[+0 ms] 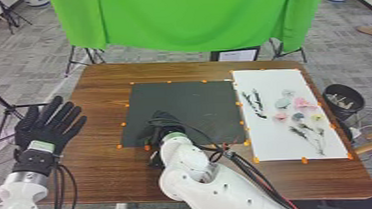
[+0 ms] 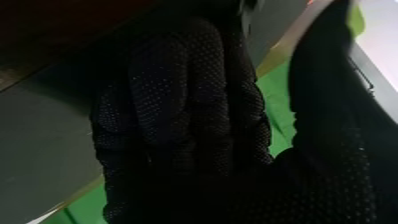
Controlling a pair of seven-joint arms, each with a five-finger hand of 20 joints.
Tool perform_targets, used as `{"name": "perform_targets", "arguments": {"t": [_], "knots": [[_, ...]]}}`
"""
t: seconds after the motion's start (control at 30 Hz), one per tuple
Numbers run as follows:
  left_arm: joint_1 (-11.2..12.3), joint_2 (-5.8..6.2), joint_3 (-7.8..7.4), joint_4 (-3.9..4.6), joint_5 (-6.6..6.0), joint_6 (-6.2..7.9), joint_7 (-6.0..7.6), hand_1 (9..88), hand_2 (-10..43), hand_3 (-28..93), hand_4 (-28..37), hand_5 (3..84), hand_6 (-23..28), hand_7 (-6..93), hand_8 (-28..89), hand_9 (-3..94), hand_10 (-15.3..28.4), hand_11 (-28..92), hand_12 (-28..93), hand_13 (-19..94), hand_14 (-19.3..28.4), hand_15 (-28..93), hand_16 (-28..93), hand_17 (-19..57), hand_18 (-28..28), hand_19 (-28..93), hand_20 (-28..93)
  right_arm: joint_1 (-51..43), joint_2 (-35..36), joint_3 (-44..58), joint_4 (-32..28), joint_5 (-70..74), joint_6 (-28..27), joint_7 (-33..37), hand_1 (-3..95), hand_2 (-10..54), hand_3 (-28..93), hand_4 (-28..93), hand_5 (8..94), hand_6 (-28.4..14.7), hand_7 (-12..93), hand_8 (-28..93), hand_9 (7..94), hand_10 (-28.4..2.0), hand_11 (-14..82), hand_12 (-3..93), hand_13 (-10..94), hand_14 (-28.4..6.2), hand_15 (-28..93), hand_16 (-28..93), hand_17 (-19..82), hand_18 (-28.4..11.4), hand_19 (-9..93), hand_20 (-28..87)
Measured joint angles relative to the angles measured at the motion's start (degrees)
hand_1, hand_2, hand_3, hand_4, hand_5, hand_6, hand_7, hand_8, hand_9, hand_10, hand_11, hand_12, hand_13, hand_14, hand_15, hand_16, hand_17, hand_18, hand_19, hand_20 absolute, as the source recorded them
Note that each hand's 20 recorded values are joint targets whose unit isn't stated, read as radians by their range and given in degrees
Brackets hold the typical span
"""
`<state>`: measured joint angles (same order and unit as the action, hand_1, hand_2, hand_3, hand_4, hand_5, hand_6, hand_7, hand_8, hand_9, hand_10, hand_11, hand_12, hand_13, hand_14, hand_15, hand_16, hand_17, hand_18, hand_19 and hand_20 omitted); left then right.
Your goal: Arrange flowers
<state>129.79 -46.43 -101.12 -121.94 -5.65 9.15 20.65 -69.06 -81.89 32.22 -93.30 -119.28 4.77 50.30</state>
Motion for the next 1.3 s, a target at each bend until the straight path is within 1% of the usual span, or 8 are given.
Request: {"name": "perform_targets", "arguments": {"t": [0.27, 0.5, 0.6, 0.67, 0.8, 0.87, 1.07, 1.3], "knots": [[0.89, 0.25, -0.63, -0.28, -0.19, 0.00, 1.36, 24.2, 14.8, 67, -28.2, 37.9, 10.2, 10.7, -8, 32.3, 18.6, 20, 11, 23, 17.5, 35, -7, -5.1, 12.8, 32, 4, 0.92, 0.98, -1.26, 0.05, 1.26, 4.43, 1.35, 22.9, -9.5, 70, -28, 70.6, -5.3, 40, -11, 80.0, -16.3, 33.9, 29.1, 73, -15.9, 55, 31, 37, -28.4, 81, 30], [2.02, 0.25, -1.17, -0.51, -0.96, -0.10, 2.62, 23.6, 15.2, 67, -28.3, 37.8, 10.2, 10.7, -8, 32.3, 18.5, 20, 11, 23, 17.6, 35, -7, -5.3, 13.0, 32, 4, 0.95, 1.58, 1.76, -1.27, 3.30, -1.67, 1.38, 20.7, -9.5, 67, -28, 68.8, -6.8, 35, -10, 76.8, -18.3, 31.7, 28.6, 70, -16.9, 54, 30, 36, -28.4, 81, 29], [2.26, 0.12, -1.34, -0.58, -0.97, -0.21, 3.02, 23.4, 15.2, 67, -28.3, 37.7, 10.2, 10.4, -8, 32.3, 18.4, 20, 11, 23, 17.6, 35, -7, -5.4, 13.1, 32, 4, 0.91, 2.56, 2.53, -2.58, 3.99, -2.16, 1.40, 20.8, -9.5, 67, -27, 68.3, -7.9, 32, -8, 75.6, -19.5, 31.8, 29.0, 70, -17.5, 55, 30, 36, -28.4, 81, 29], [2.81, -0.17, -1.97, -0.83, -0.97, -0.32, 3.33, 23.5, 15.2, 67, -28.3, 37.7, 10.2, 10.2, -8, 32.3, 18.4, 20, 11, 23, 17.6, 35, -7, -5.5, 13.3, 32, 4, 0.20, 3.50, 4.40, -4.65, 4.74, -3.09, 1.58, 21.3, -9.5, 66, -26, 68.2, -8.3, 30, -8, 75.2, -20.1, 31.3, 28.9, 69, -17.8, 55, 30, 35, -28.4, 82, 29], [4.54, -1.13, -3.90, -1.77, -0.96, -0.71, 3.67, 25.0, 18.3, 67, -28.3, 37.9, 10.1, 10.1, -8, 32.4, 18.4, 20, 12, 23, 17.7, 34, -7, -5.4, 13.3, 32, 4, -3.44, 5.87, 12.40, -12.86, 5.14, -10.96, 1.39, 25.4, -9.5, 67, -22, 67.3, -9.0, 26, -6, 71.5, -22.0, 27.8, 27.9, 66, -19.1, 55, 29, 34, -28.4, 81, 29], [5.08, -1.63, -4.57, -2.05, -0.84, -0.86, 3.63, 25.6, 18.9, 68, -28.3, 38.1, 10.1, 10.2, -8, 32.5, 18.4, 20, 11, 23, 17.7, 35, -7, -5.4, 13.4, 32, 5, -4.61, 7.98, 14.70, -16.81, 3.38, -12.63, 1.24, 27.0, -9.5, 68, -22, 65.7, -9.7, 24, -6, 69.2, -22.6, 25.1, 26.4, 64, -19.8, 55, 29, 33, -28.4, 81, 29], [6.00, -2.98, -6.63, -2.58, 0.48, -0.83, 2.37, 24.6, 18.1, 67, -28.3, 38.0, 10.1, 10.2, -8, 32.2, 18.6, 19, 11, 23, 17.8, 34, -7, -5.7, 13.4, 33, 4, -7.92, 14.36, 21.49, -23.88, -4.42, -11.71, 1.58, 28.9, -9.5, 70, -22, 63.7, -9.6, 23, -6, 66.3, -22.8, 23.5, 24.8, 62, -19.9, 57, 28, 33, -28.4, 82, 30], [6.06, -2.85, -6.86, -2.61, 2.02, -0.79, 2.30, 25.5, 17.0, 68, -28.3, 37.9, 10.1, 10.1, -8, 32.2, 18.6, 20, 11, 23, 17.8, 34, -7, -5.8, 13.5, 33, 4, -16.08, 24.86, 29.67, -29.60, -11.95, -4.66, 4.10, 28.4, -9.5, 72, -25, 61.1, -10.5, 21, -6, 62.4, -23.4, 24.2, 25.3, 59, -20.3, 59, 28, 33, -28.4, 83, 31]]}}
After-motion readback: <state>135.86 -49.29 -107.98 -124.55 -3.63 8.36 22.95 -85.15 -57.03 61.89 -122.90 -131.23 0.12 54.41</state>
